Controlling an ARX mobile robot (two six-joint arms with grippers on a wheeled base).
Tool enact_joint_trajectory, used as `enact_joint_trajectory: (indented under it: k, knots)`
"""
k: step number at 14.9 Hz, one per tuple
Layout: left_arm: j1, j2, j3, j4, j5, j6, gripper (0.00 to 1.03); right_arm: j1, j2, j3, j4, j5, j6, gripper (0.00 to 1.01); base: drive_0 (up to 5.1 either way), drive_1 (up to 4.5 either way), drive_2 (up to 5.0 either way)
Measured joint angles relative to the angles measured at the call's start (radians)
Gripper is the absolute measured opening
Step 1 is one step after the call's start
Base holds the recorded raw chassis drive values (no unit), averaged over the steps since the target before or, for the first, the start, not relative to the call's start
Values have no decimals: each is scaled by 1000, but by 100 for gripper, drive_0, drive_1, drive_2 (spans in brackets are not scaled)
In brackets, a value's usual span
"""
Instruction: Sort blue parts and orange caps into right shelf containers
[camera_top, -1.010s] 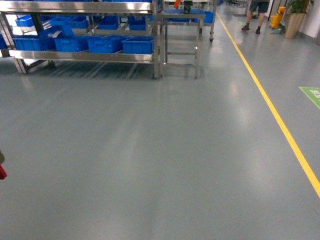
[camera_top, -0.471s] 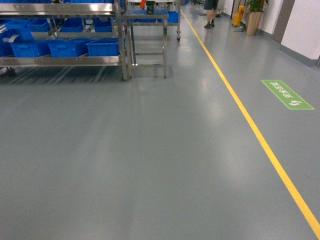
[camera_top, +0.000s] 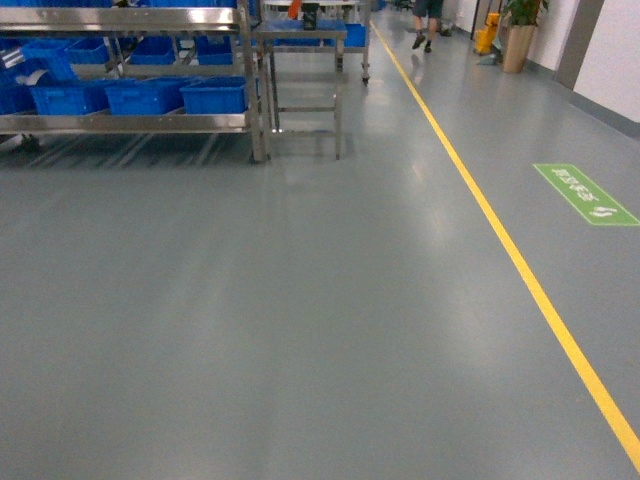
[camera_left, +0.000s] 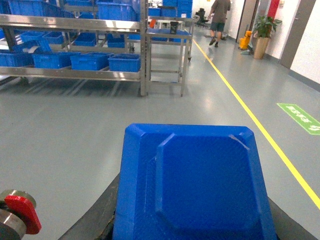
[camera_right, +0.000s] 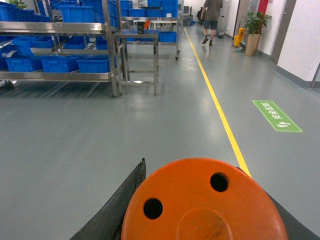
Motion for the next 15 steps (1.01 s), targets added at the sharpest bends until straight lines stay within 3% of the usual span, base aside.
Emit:
enact_joint_trajectory:
  k: [15]
  knots:
    - [1, 0, 0, 0, 0, 0, 43, 0, 0, 0, -1, 0, 0, 45, -1, 425, -427]
